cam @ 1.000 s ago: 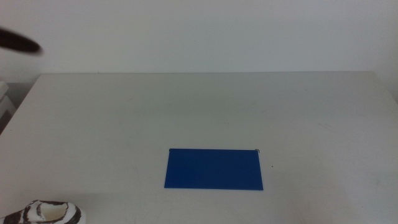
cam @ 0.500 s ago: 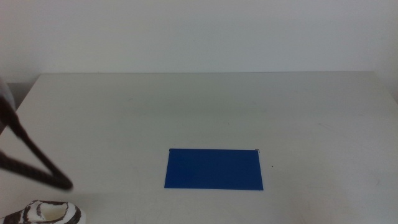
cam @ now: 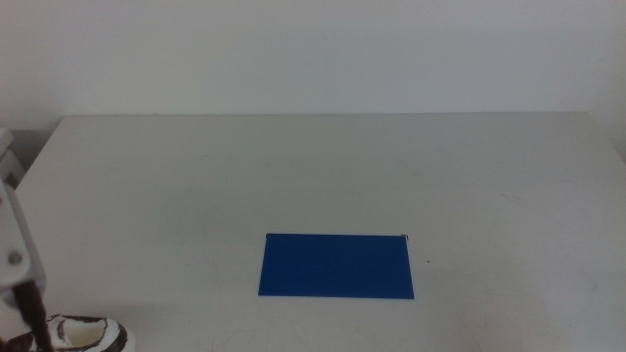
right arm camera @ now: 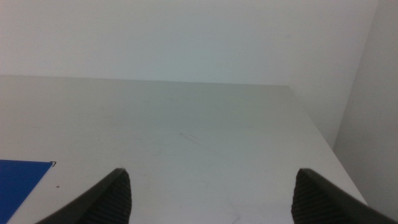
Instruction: Use one arm to grab the shoe from the table and place it on the mat.
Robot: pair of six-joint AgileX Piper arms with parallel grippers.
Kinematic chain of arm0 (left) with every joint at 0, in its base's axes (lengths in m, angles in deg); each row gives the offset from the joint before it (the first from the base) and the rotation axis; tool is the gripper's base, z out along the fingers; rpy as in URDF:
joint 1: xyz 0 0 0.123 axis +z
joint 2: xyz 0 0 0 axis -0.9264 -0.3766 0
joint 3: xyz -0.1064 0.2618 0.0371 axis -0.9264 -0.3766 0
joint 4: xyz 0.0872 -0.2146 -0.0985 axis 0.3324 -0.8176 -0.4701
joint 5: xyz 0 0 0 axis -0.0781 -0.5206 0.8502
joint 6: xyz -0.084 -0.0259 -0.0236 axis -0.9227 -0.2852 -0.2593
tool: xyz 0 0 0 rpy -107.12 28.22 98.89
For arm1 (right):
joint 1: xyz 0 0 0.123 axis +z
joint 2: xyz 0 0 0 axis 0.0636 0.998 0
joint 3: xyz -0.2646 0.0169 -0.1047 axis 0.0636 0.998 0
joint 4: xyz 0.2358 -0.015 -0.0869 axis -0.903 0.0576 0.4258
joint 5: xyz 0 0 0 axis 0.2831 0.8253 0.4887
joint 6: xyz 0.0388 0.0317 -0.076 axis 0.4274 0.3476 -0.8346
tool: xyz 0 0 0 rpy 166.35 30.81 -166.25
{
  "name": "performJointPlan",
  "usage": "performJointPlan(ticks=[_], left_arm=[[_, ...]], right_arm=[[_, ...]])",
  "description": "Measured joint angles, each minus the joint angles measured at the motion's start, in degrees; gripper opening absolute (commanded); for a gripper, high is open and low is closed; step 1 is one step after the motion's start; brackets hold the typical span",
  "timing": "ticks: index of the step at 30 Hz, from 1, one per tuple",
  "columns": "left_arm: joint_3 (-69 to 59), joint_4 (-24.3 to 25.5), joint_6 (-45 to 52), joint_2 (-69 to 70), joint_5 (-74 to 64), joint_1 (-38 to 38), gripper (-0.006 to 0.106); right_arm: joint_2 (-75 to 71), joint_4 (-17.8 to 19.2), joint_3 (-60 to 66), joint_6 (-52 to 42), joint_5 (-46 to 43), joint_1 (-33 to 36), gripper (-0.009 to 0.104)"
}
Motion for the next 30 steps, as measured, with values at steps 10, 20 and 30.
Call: performJointPlan(ticks=[10,20,30], left_arm=[[-3.4,3.9,5.8,-2.9,0.4,0.0,0.093],[-3.4,3.4,7.7,-12.1,1.4,0.0,0.093],[-3.4,1.9,8.9,-16.9,2.9,0.0,0.093]], right_arm=[[0.0,0.0,0.0,0.0,0.0,0.0,0.066],[0.0,0.0,0.0,0.0,0.0,0.0,0.066],[0.0,0.0,0.0,0.0,0.0,0.0,0.066]])
